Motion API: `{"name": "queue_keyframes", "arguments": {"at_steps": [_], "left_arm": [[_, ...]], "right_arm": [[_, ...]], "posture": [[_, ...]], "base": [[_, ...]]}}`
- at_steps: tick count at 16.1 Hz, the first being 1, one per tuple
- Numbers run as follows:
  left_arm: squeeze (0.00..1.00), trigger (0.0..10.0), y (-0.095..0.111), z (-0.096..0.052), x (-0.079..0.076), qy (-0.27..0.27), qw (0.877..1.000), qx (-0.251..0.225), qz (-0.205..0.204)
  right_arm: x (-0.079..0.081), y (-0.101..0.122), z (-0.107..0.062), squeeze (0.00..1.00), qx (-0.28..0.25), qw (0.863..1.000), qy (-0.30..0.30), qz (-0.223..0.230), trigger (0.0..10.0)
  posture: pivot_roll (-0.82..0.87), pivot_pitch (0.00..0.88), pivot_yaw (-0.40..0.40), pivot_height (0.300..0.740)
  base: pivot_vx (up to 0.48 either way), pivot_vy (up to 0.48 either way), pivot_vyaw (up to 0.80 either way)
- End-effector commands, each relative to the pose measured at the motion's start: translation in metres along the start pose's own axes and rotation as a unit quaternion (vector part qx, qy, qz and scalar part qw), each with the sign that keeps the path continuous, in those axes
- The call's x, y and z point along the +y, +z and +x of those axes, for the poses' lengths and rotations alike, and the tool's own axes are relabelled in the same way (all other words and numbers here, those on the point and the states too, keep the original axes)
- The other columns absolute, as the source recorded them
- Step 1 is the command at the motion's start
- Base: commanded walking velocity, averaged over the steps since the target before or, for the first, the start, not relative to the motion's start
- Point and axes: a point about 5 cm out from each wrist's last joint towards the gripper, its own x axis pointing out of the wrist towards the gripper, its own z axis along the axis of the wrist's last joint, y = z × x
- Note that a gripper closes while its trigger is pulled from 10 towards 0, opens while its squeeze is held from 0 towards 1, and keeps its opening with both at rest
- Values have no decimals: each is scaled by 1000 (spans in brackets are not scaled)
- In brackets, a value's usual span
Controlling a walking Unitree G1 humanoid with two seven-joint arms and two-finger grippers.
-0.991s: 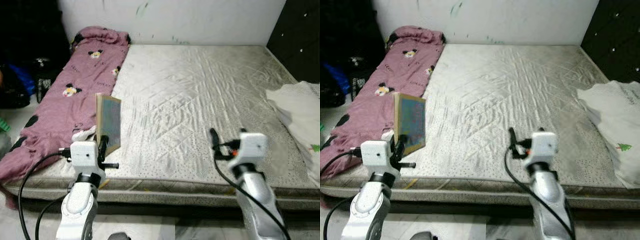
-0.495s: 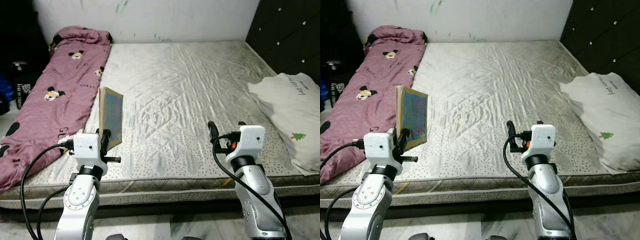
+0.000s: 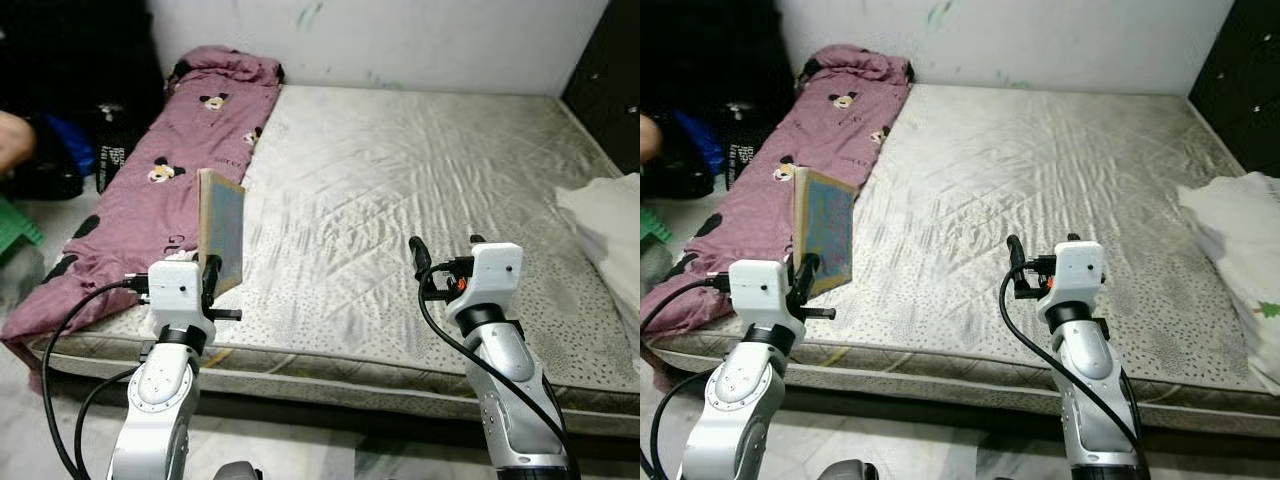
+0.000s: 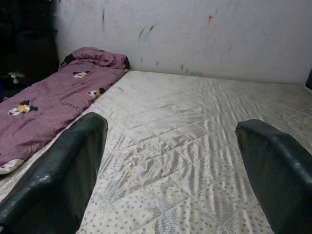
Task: Clean up the room
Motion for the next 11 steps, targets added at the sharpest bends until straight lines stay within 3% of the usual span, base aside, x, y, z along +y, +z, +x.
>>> {"name": "queue_keyframes", "arguments": {"at_steps": [1,5,11], "left_arm": [[0,10000,11,3,-1,-3,1000,-24,1],[0,10000,11,5,-2,-5,1000,-24,-2],[0,10000,11,6,-3,-5,1000,-25,0]], "right_arm": [[-2,-1,0,0,5,1000,-4,0,10000],[-2,0,3,0,-3,1000,-13,-22,10000],[2,-5,3,0,11,1000,-5,0,10000]], "posture": [[12,22,16,740],[10,20,15,740],[10,17,15,740]], "base": [[0,-300,0],[0,-330,0],[0,-319,0]]}}
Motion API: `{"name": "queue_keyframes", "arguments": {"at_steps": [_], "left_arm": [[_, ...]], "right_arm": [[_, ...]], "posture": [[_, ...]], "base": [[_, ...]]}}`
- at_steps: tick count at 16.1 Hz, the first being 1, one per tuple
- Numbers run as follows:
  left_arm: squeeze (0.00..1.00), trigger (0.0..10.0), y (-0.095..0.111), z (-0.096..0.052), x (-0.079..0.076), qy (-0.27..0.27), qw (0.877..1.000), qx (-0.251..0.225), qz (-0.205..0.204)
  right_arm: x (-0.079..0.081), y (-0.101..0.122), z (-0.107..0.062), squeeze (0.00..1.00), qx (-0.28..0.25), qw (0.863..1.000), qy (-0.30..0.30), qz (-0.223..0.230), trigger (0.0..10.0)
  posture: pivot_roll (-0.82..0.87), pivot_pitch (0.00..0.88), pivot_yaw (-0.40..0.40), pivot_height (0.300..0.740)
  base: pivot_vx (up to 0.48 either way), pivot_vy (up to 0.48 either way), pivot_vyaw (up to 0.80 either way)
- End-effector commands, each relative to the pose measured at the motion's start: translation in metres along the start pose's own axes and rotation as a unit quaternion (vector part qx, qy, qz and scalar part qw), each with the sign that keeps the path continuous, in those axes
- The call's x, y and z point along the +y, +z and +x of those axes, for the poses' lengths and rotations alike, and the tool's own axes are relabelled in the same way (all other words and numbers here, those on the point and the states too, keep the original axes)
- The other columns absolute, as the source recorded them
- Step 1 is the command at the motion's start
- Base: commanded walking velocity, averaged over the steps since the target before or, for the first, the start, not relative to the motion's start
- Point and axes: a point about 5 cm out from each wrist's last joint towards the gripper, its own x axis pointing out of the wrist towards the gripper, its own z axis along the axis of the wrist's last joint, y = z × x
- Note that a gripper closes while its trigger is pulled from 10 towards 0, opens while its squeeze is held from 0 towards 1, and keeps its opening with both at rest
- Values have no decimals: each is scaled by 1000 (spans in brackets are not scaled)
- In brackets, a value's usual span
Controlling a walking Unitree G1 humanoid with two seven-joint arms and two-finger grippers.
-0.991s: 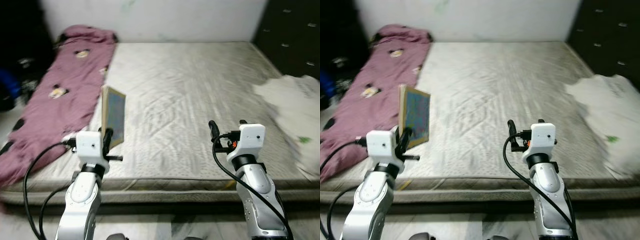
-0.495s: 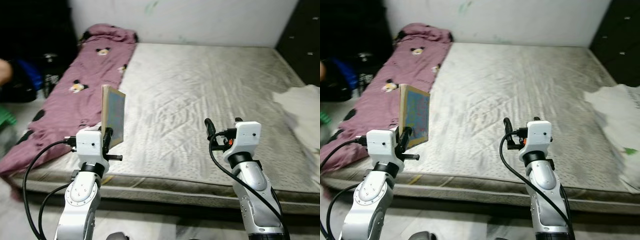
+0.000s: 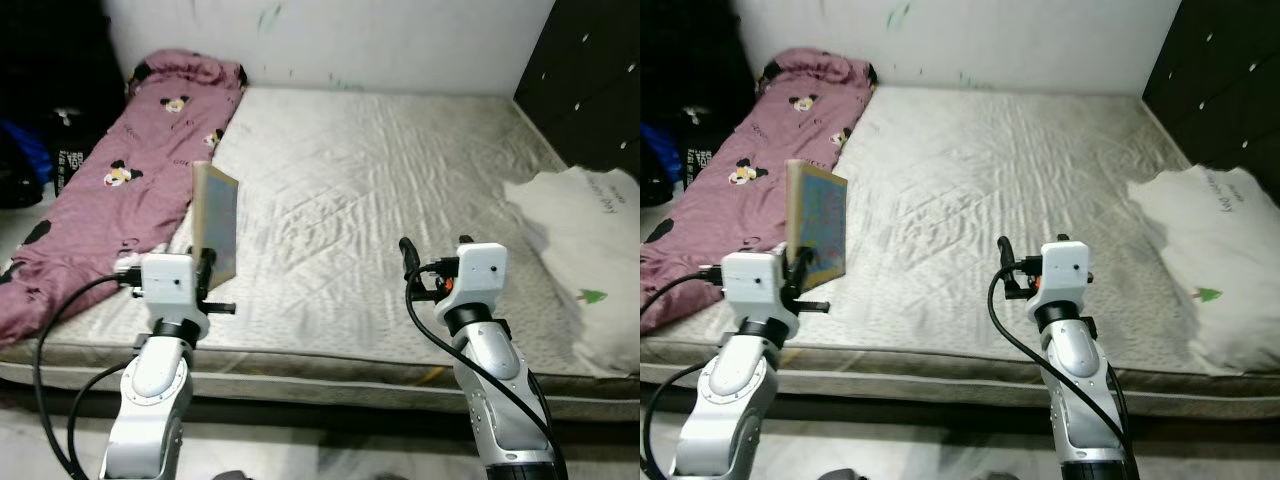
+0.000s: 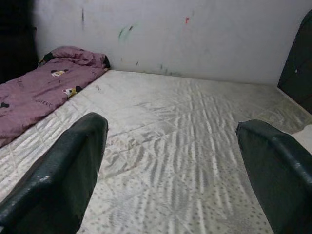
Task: Clean up the room
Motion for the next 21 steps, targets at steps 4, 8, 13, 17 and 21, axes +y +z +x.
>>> {"name": "queue_keyframes", "arguments": {"at_steps": [4,8,13,17,21], "left_arm": [[0,10000,7,4,-9,-7,1000,-23,11],[0,10000,9,4,-11,-21,999,-32,-11],[0,10000,11,4,-15,-44,998,-41,-29],[0,10000,11,4,-15,-50,997,-40,-31],[0,10000,10,4,-16,-53,997,-39,-32]], "right_arm": [[-3,-6,-3,0,21,1000,4,11,10000],[6,-2,-3,0,-4,999,31,-14,10000],[4,-4,-5,0,8,999,37,20,10000],[2,-4,-2,0,9,1000,8,-25,10000],[3,-5,-3,0,10,1000,22,-5,10000]], "posture": [[8,16,15,740],[8,14,15,740],[6,14,14,740],[4,11,17,740],[4,10,17,740]], "base": [[0,-211,0],[0,0,0],[173,0,0],[322,0,0],[328,0,0]]}}
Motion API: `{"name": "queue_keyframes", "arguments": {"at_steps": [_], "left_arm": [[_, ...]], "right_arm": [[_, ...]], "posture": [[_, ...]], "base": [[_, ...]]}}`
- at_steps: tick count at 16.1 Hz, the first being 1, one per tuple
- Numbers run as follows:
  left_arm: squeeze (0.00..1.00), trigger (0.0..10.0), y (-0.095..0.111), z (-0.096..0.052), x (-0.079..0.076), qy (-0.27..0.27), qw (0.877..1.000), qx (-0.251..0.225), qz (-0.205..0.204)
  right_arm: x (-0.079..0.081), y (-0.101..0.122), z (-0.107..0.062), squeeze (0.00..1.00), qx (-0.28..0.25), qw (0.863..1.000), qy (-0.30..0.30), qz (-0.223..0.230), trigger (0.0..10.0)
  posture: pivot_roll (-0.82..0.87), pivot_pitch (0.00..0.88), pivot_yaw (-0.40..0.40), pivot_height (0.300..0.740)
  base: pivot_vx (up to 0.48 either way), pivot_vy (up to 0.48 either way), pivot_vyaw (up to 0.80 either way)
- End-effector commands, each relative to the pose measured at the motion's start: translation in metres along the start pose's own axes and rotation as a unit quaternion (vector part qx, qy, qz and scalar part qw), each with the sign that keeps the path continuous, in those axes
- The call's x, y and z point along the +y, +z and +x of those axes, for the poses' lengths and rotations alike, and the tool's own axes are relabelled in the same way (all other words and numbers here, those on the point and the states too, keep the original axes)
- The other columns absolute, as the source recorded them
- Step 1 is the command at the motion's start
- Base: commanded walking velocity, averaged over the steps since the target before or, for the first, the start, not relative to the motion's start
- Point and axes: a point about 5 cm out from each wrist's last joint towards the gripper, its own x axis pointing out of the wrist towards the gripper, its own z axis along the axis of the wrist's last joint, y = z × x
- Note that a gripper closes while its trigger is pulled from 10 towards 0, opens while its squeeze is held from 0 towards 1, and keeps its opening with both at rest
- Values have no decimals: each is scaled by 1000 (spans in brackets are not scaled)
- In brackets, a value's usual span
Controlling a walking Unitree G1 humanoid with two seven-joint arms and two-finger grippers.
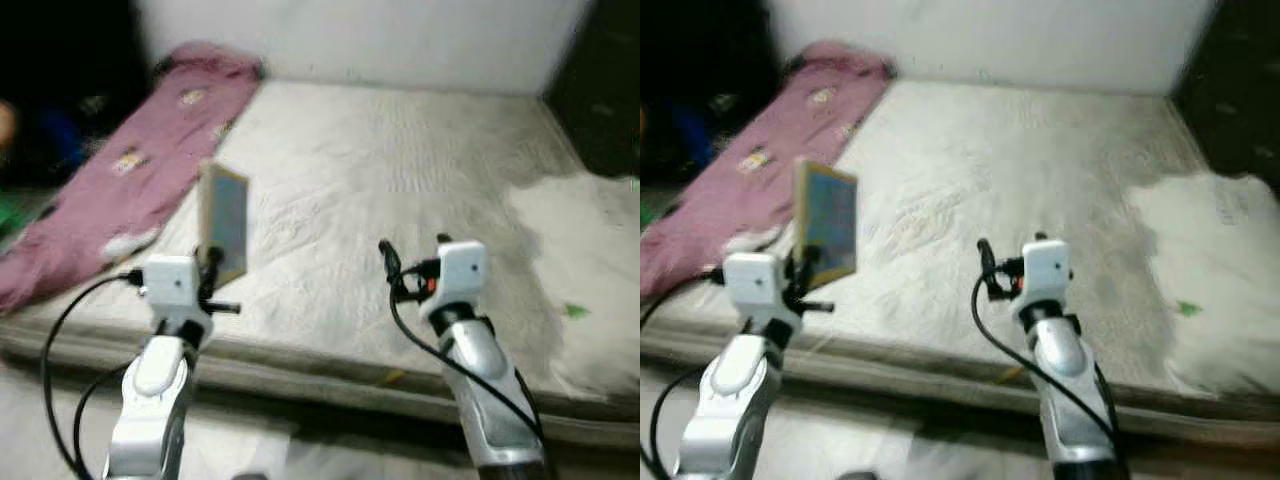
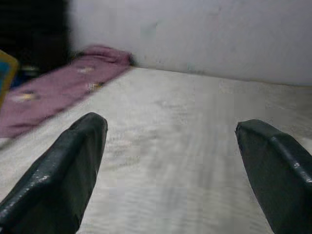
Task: Clean up the room
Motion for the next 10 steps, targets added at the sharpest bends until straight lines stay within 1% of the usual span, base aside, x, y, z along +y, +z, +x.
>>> {"name": "queue_keyframes", "arguments": {"at_steps": [1,5,6,10], "left_arm": [[0,10000,9,3,-14,-27,999,-24,-9],[0,10000,8,5,-13,-25,999,-21,-8],[0,10000,7,5,-12,-5,1000,-19,-3],[0,10000,4,7,-15,0,1000,-9,2]], "right_arm": [[-11,-3,-3,0,13,1000,-26,-9,10000],[-15,-4,-2,0,16,999,-35,-13,10000],[-15,-4,-2,0,13,999,-37,-12,10000],[-18,-5,-1,0,20,999,-47,-4,10000]], "posture": [[4,10,17,740],[5,8,17,740],[5,8,17,740],[7,5,19,740]], "base": [[326,0,0],[310,0,0],[0,0,0],[0,0,0]]}}
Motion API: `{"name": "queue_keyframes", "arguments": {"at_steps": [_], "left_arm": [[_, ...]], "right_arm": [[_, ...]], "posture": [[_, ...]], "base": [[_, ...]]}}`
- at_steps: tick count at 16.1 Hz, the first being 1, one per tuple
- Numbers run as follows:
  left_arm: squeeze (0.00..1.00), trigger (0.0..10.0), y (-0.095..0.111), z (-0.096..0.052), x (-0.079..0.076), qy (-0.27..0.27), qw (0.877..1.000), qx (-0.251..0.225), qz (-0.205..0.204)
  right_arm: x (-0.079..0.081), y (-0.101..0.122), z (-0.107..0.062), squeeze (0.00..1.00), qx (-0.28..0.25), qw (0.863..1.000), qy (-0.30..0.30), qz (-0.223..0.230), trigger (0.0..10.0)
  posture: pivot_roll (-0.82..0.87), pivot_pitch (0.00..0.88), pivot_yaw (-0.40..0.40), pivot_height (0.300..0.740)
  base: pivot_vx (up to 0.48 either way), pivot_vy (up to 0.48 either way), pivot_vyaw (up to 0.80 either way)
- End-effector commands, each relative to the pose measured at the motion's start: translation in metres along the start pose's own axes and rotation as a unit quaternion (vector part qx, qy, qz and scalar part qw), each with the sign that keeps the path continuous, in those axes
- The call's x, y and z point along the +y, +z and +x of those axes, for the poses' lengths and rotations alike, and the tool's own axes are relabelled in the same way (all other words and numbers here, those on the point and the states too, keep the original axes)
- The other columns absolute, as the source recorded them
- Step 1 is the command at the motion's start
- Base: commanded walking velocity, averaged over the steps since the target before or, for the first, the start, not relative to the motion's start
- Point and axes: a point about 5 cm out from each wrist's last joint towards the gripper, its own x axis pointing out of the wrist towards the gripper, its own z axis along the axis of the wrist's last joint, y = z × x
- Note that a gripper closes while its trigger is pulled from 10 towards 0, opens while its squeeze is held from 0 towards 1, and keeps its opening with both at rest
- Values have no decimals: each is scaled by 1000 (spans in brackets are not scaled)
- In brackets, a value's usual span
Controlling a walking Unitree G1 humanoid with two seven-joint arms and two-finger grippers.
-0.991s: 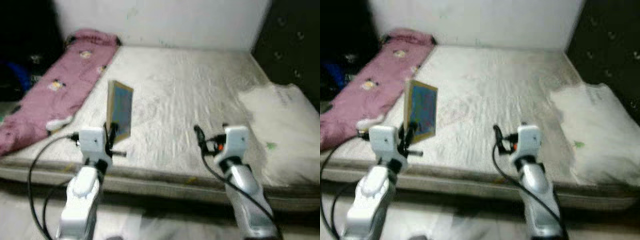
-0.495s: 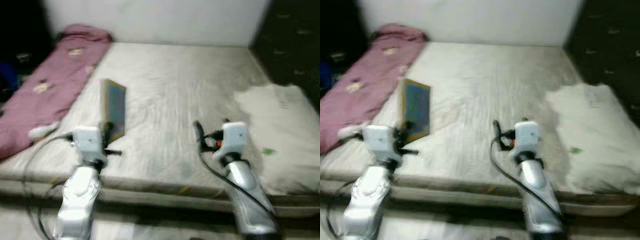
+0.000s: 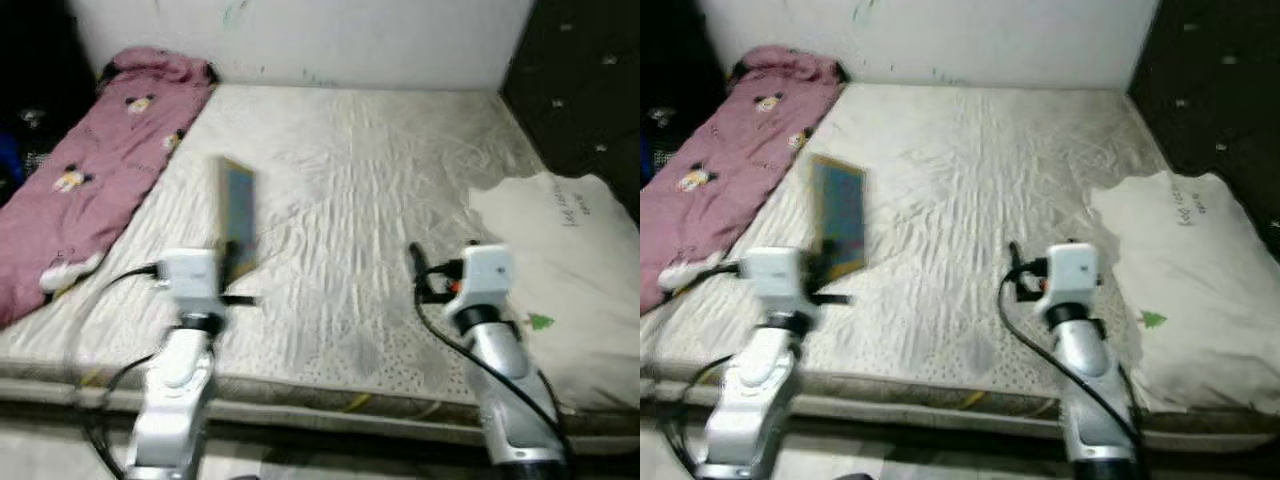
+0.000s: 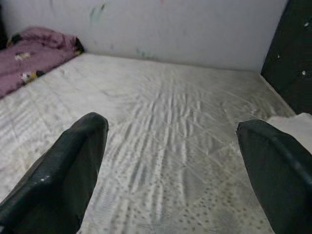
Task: Clean up the room
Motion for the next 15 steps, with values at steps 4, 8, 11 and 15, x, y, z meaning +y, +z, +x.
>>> {"name": "queue_keyframes", "arguments": {"at_steps": [4,8,11,15], "left_arm": [[0,10000,3,0,8,4,1000,-2,5],[0,10000,4,1,7,-2,1000,-4,3],[0,10000,4,2,7,-4,1000,-4,1],[0,10000,4,2,6,-7,1000,-4,0]], "right_arm": [[4,-1,2,0,5,1000,2,12,10000],[2,-1,3,0,5,1000,-6,10,10000],[1,-2,3,0,7,1000,-9,8,10000],[0,-3,3,0,7,1000,-10,8,10000]], "posture": [[7,3,19,740],[5,3,19,740],[5,1,18,740],[5,0,18,740]], "base": [[0,0,-800],[0,-166,-200],[0,-421,0],[0,-437,0]]}}
